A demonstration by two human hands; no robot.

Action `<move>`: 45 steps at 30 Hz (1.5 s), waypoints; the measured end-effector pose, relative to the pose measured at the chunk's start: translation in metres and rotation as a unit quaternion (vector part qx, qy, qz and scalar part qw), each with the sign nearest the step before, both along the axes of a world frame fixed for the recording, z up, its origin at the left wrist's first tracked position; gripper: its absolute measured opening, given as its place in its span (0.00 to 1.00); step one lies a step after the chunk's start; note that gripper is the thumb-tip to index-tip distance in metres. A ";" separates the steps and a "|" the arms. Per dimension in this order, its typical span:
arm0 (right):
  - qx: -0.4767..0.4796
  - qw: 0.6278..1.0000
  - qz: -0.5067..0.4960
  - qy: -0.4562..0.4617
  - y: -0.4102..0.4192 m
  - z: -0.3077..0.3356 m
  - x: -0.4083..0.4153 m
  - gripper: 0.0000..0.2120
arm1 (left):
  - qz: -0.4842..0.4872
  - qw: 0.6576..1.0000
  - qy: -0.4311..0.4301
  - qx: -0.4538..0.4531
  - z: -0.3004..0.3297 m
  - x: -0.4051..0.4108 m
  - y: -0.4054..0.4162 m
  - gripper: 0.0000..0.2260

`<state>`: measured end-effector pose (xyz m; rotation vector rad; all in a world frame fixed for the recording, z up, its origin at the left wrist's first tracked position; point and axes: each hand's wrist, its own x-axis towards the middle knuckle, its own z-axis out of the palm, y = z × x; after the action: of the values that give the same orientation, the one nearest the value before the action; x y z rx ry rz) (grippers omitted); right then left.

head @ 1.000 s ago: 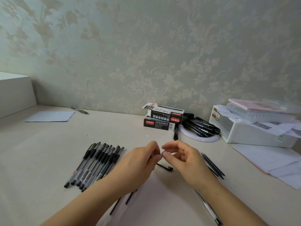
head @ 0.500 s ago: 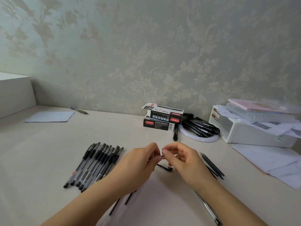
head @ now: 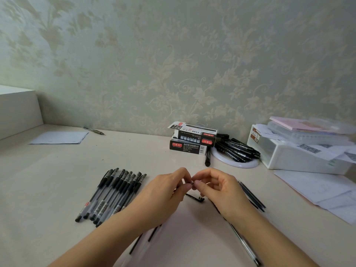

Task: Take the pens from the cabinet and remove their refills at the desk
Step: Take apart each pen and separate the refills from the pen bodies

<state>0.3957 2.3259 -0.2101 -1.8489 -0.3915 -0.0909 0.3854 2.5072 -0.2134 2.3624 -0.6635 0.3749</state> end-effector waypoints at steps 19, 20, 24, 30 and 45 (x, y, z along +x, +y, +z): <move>-0.308 0.945 -0.034 -0.108 0.000 -0.010 -0.002 0.03 | 0.044 0.999 -0.002 0.007 0.003 -0.001 0.002 0.08; -0.308 0.944 -0.034 -0.110 -0.001 -0.010 -0.001 0.03 | 0.045 0.999 -0.001 0.008 0.003 -0.001 0.002 0.08; -0.310 0.943 -0.033 -0.116 0.000 -0.011 0.000 0.04 | 0.042 0.999 0.004 0.012 0.003 -0.002 0.002 0.09; -0.210 0.968 -0.078 -0.110 0.001 -0.008 -0.001 0.03 | 0.037 0.999 -0.003 0.002 0.002 0.001 0.002 0.10; 0.230 0.959 -0.143 0.080 -0.002 0.004 0.007 0.08 | 0.015 1.000 -0.013 -0.009 0.004 -0.002 -0.001 0.13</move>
<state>0.4029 2.3238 -0.2066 -1.4267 0.0177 -0.2097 0.3837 2.5058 -0.2090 2.3562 -0.6338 0.4241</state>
